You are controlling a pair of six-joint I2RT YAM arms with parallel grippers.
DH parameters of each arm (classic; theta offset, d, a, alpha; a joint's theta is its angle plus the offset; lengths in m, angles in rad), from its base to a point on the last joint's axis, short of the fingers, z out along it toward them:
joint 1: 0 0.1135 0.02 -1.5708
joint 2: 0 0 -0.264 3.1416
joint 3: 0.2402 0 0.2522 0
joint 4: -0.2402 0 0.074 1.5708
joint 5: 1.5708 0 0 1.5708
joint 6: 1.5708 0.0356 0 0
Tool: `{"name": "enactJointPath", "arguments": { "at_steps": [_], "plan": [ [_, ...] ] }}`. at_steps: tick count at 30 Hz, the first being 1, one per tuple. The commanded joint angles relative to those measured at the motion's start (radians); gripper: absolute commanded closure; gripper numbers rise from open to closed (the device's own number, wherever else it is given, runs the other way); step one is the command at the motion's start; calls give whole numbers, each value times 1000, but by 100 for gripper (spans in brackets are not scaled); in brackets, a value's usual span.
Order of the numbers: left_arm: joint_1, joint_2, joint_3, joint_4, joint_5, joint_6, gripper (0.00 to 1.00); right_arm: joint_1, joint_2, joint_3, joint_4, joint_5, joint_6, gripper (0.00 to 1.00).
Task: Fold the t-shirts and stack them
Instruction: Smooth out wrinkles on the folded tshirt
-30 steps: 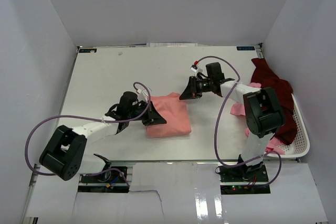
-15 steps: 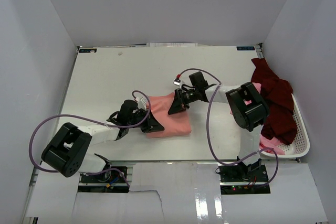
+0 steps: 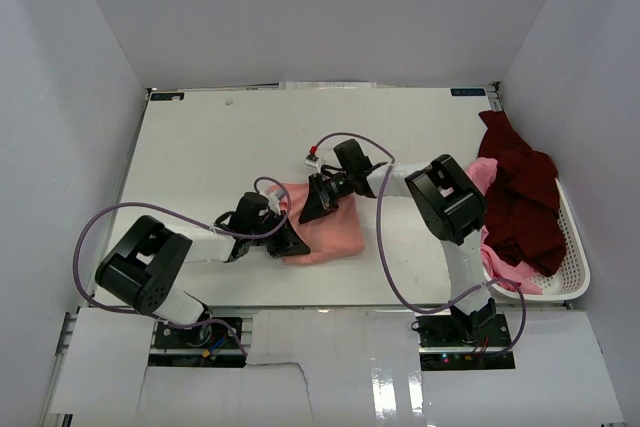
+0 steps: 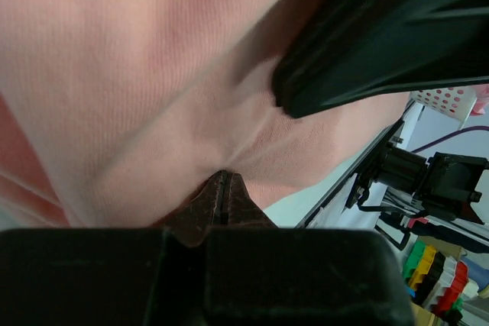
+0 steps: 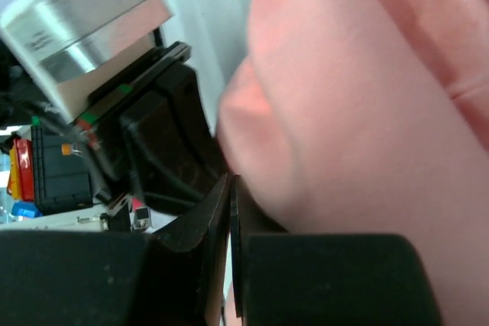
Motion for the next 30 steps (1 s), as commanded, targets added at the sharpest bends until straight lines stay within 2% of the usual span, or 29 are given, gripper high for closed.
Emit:
{"name": "enactJointPath", "arguments": {
  "at_steps": [1, 15, 26, 30],
  "plan": [
    [-5, 57, -7, -75, -77, 50, 100, 10, 63, 54, 43, -10, 0, 92],
    [-22, 45, 1, -124, -120, 69, 100, 27, 185, 198, 116, 91, 17, 92],
    [-37, 45, 5, -130, -114, 72, 100, 29, 335, 472, 57, 243, -34, 92],
    [-42, 46, 10, -135, -110, 74, 100, 29, 405, 599, -50, 284, -84, 92]
  ]
}}
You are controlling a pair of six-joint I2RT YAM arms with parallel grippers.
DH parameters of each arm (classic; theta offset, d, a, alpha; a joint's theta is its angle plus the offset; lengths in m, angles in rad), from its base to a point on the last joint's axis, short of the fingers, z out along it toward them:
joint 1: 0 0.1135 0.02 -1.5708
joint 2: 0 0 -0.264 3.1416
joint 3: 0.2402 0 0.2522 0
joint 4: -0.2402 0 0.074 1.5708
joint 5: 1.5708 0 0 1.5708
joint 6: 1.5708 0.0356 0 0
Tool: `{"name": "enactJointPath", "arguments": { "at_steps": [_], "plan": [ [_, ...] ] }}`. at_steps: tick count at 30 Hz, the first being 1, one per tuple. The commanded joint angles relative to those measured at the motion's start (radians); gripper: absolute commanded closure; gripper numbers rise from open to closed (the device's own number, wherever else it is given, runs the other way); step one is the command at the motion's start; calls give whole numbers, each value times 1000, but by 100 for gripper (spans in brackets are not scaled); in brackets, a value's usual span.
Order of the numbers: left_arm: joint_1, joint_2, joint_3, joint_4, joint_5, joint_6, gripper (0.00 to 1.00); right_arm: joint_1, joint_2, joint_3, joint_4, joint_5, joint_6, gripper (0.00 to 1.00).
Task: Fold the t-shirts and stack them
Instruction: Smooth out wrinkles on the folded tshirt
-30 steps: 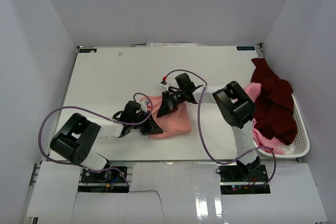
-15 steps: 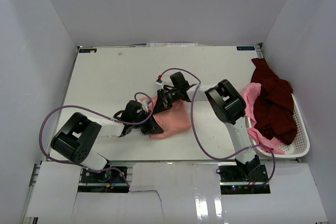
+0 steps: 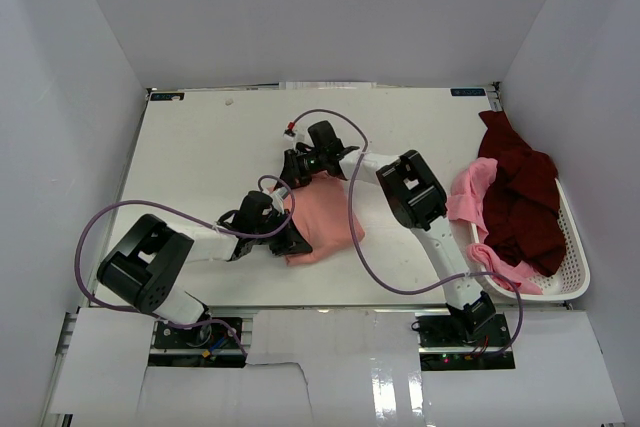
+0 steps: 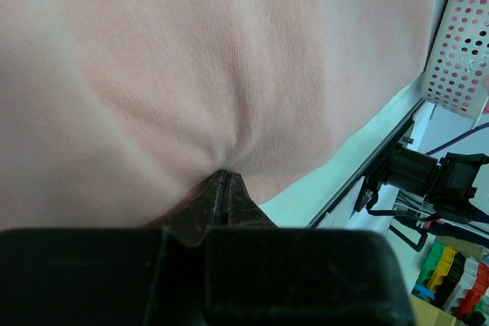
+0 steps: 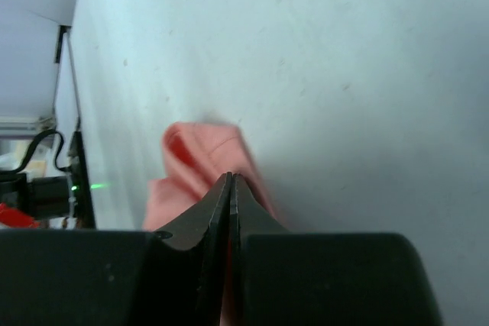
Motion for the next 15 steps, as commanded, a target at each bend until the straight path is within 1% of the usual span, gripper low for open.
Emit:
{"name": "enactJointPath", "arguments": {
  "at_steps": [1, 5, 7, 10, 12, 14, 15],
  "plan": [
    [-17, 22, -20, -131, -87, 49, 100, -9, 48, 109, -87, 93, -85, 92],
    [-17, 12, -20, -140, -94, 50, 100, -33, 13, 64, -100, 114, -124, 92],
    [-17, 12, -17, -139, -89, 50, 100, -65, -26, 35, -98, 117, -144, 92],
    [-17, 16, -13, -139, -86, 55, 100, -101, -70, 40, -113, 100, -157, 92],
    [-19, 21, -11, -139, -83, 55, 100, -125, -118, 47, -165, 103, -194, 92],
    [-19, 25, -11, -137, -83, 55, 100, -133, -147, 67, -260, 119, -248, 85],
    [-20, 28, -10, -139, -81, 55, 100, -133, -170, 75, -292, 123, -265, 77]
  ]
}}
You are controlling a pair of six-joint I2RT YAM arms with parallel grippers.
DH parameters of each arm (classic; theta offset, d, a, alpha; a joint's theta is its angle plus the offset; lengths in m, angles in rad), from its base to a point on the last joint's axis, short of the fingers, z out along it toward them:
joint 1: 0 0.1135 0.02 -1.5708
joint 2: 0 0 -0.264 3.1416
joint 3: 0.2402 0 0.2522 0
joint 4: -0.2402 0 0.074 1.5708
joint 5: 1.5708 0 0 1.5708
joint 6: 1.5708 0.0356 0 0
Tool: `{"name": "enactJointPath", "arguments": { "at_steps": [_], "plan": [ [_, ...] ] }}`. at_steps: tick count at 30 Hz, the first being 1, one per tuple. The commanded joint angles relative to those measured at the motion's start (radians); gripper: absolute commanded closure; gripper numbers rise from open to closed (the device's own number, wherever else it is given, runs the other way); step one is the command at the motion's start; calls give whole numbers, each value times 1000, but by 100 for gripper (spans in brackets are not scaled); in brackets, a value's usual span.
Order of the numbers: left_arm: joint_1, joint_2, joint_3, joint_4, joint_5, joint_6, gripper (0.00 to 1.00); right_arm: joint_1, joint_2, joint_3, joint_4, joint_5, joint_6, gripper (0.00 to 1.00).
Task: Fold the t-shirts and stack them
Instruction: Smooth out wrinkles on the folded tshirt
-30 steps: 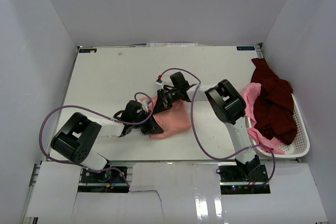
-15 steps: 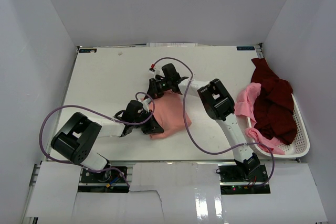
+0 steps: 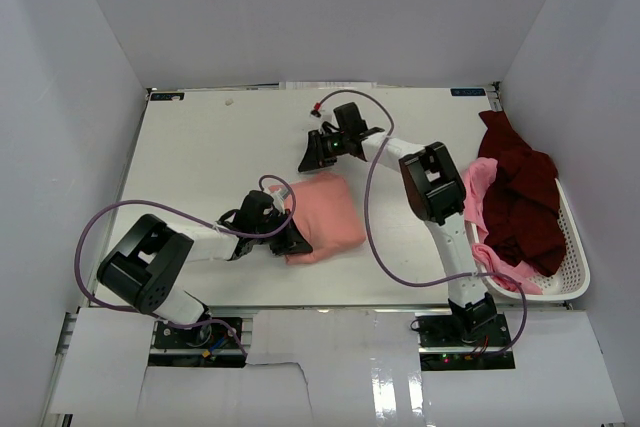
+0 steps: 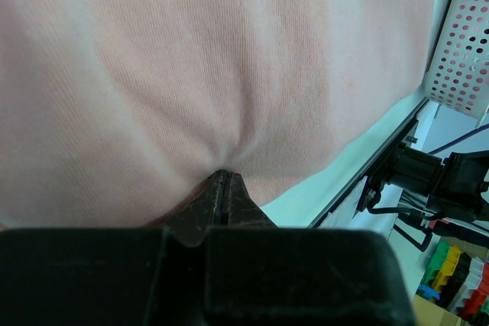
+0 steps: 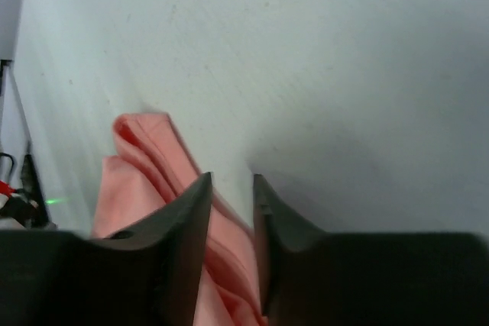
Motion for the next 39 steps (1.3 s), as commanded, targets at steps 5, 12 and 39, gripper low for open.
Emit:
{"name": "enactJointPath", "arguments": {
  "at_steps": [5, 12, 39],
  "plan": [
    [-15, 36, -12, -122, -69, 47, 100, -21, -255, -95, -145, 79, -148, 53],
    [-19, 33, -13, -121, -69, 51, 100, -26, -336, -219, -155, 33, -161, 54],
    [-17, 38, 14, -170, -83, 65, 100, -116, -258, -359, -238, 68, -132, 92]
  ]
}}
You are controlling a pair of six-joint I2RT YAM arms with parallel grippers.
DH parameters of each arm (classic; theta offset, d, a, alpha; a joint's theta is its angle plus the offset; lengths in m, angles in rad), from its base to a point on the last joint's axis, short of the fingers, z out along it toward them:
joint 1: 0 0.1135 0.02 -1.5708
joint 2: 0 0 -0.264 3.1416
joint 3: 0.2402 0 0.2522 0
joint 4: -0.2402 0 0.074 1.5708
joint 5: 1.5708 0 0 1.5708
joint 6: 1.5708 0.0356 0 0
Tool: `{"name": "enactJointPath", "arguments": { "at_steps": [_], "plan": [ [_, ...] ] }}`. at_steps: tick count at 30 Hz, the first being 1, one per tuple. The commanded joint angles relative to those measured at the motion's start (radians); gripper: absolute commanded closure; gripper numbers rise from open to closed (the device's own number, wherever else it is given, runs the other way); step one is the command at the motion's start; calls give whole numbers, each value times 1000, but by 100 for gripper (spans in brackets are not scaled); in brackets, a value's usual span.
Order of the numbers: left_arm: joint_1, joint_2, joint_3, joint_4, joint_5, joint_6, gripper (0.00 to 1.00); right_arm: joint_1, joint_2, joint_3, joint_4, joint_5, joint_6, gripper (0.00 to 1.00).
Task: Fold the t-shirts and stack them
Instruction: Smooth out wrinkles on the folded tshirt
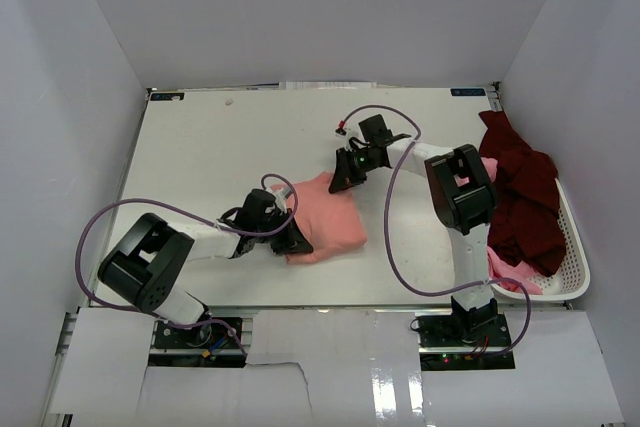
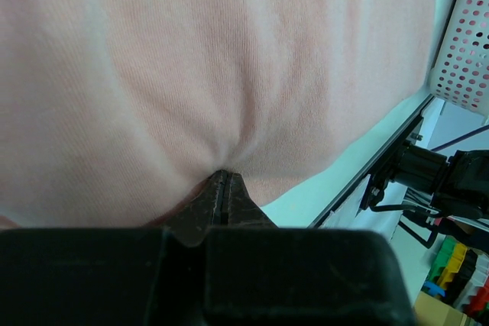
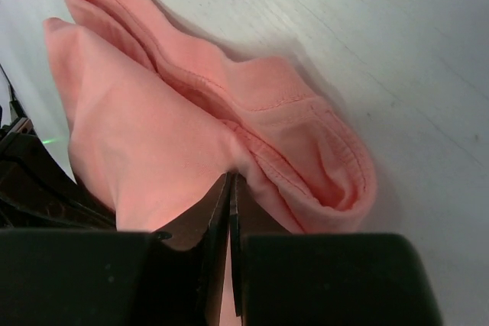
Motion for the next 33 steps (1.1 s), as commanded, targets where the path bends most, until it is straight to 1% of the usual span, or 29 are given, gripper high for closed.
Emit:
{"name": "enactJointPath", "arguments": {
  "at_steps": [1, 3, 6, 10, 13, 14, 19, 23, 24, 27, 28, 29, 30, 32, 33],
  "plan": [
    [-11, 28, -1, -170, -91, 53, 100, -34, -16, -45, -16, 38, 5, 92],
    [-11, 14, 8, -192, -97, 55, 100, -54, -30, -78, -16, 63, 6, 92],
    [-11, -18, 38, -277, -106, 56, 100, -80, -59, -117, -14, 80, 9, 92],
    [-8, -56, 122, -423, -157, 75, 100, -89, -111, -210, -5, 97, 6, 92],
    [-1, -62, 169, -492, -168, 91, 100, -89, -144, -273, 16, 98, 9, 92],
    [1, -59, 194, -503, -169, 99, 100, -91, -150, -285, 33, 94, 11, 92],
    [7, -35, 220, -508, -165, 108, 100, -89, -162, -296, 64, 62, 17, 92],
    [6, -44, 216, -492, -142, 113, 100, -89, -162, -224, 75, 31, 38, 92],
    [6, -48, 217, -492, -142, 119, 100, -89, -162, -206, 76, 25, 49, 91],
    [6, -72, 228, -491, -142, 127, 100, -89, -177, -141, 87, 3, 75, 73],
    [6, -78, 229, -491, -142, 128, 100, -89, -184, -131, 105, -20, 101, 64],
    [7, -85, 231, -491, -140, 130, 100, -84, -190, -121, 118, -37, 116, 62],
    [7, -87, 231, -491, -140, 128, 100, -81, -196, -100, 127, -49, 127, 62],
    [6, -90, 229, -491, -142, 127, 100, -62, -196, -74, 125, -77, 150, 71],
    [6, -91, 223, -485, -143, 125, 100, -52, -193, -54, 122, -84, 158, 77]
  ]
}}
